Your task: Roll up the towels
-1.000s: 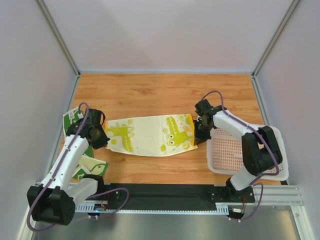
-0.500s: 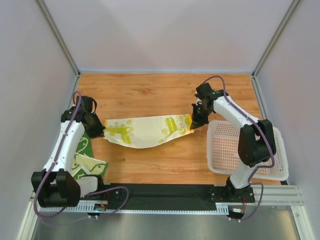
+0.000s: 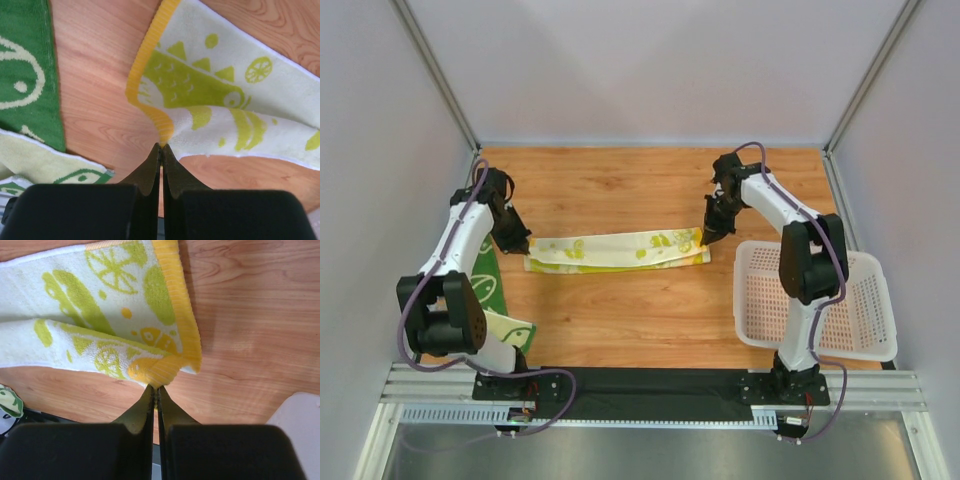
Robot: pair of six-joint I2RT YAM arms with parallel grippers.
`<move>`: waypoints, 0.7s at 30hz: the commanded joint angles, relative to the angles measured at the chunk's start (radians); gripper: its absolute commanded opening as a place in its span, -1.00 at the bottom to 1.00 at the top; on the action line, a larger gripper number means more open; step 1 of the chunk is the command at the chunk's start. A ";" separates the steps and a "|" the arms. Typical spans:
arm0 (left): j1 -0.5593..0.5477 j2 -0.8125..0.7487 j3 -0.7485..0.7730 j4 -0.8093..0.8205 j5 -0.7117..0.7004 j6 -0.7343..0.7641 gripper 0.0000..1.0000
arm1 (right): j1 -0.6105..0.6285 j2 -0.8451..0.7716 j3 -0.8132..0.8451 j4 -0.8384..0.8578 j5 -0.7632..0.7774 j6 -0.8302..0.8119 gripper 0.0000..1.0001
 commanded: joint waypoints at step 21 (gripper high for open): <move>0.109 0.402 0.313 -0.077 0.164 -0.026 -0.38 | -0.113 0.302 0.488 -0.195 -0.145 0.029 -0.03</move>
